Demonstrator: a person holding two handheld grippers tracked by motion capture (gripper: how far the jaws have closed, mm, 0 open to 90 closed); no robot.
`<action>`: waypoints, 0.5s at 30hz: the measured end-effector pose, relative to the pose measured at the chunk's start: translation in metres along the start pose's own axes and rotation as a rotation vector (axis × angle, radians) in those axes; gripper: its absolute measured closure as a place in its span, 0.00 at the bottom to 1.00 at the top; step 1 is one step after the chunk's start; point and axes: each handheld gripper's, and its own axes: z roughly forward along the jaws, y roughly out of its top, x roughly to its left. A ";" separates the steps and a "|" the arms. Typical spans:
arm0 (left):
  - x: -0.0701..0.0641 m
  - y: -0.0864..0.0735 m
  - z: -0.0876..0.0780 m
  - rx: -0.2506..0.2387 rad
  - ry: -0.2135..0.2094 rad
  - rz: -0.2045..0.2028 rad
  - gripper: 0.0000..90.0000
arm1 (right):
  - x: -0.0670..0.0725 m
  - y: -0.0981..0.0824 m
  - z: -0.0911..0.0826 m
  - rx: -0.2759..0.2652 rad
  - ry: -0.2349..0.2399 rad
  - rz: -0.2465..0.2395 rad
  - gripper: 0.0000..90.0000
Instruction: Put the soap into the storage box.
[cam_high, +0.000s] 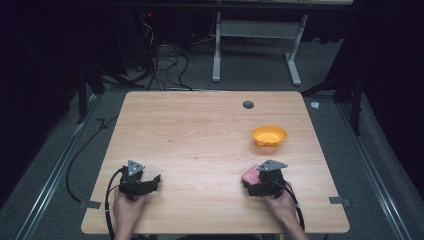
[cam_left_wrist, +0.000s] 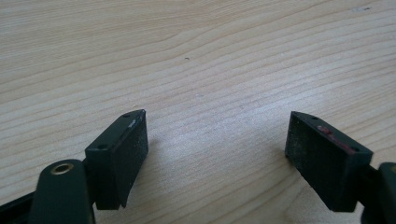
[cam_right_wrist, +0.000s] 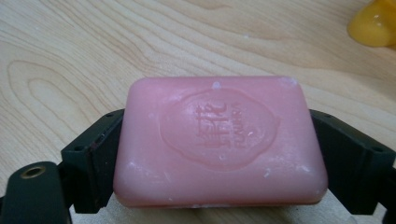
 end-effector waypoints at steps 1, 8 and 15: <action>0.000 0.000 0.000 0.000 0.000 0.000 0.24 | 0.000 -0.001 0.001 -0.003 0.002 0.003 0.14; 0.000 0.000 0.000 0.000 0.000 0.000 0.24 | 0.000 -0.001 0.001 -0.010 0.005 0.007 0.14; 0.000 0.000 0.000 0.000 0.000 -0.001 0.24 | 0.000 -0.001 0.001 -0.010 0.001 0.008 0.15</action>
